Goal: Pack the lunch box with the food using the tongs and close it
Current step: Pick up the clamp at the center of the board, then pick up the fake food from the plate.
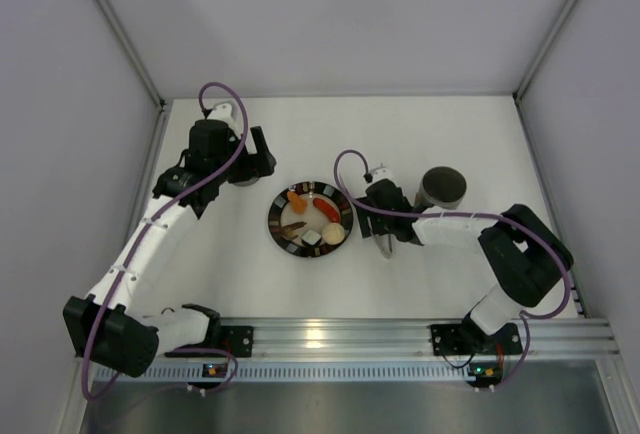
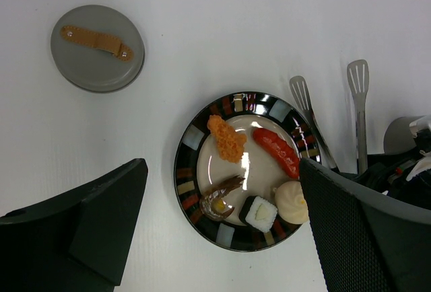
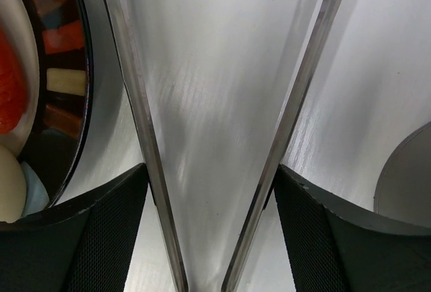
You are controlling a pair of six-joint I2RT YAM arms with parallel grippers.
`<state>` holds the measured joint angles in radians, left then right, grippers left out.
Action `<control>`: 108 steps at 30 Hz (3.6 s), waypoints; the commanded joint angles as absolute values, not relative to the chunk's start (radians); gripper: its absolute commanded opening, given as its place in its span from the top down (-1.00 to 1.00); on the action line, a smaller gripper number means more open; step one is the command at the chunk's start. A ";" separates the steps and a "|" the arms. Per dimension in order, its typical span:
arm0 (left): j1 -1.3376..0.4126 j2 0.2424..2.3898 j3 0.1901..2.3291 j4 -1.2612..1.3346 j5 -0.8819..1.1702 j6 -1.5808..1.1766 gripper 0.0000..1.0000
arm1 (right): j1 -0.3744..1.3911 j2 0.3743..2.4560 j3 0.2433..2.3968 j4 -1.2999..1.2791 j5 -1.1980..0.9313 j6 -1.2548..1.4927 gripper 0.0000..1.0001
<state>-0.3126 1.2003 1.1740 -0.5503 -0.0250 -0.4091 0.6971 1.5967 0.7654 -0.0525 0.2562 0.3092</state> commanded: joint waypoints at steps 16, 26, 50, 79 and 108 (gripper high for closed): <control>-0.313 1.186 1.169 -0.549 -0.028 -0.393 -0.98 | 0.684 1.651 0.801 -0.058 0.258 0.388 -0.49; -0.313 1.178 1.166 -0.546 -0.025 -0.394 -0.98 | 0.686 1.626 0.815 -0.097 0.313 0.399 -0.12; -0.313 1.166 1.157 -0.557 -0.023 -0.400 -0.98 | 0.687 1.355 1.008 -0.380 0.348 0.377 -0.14; -0.311 1.026 1.011 -0.523 -0.106 -0.425 -0.98 | 0.851 1.338 1.180 -0.600 0.133 0.331 -0.03; -0.313 1.026 0.989 -0.525 -0.092 -0.422 -0.98 | 0.982 1.486 1.177 -0.637 0.202 0.337 0.10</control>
<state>-0.3126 1.0492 0.9977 -0.5587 -0.0944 -0.4202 0.9554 1.4841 1.1408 -0.6182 0.1783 0.3412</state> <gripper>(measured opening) 0.990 0.459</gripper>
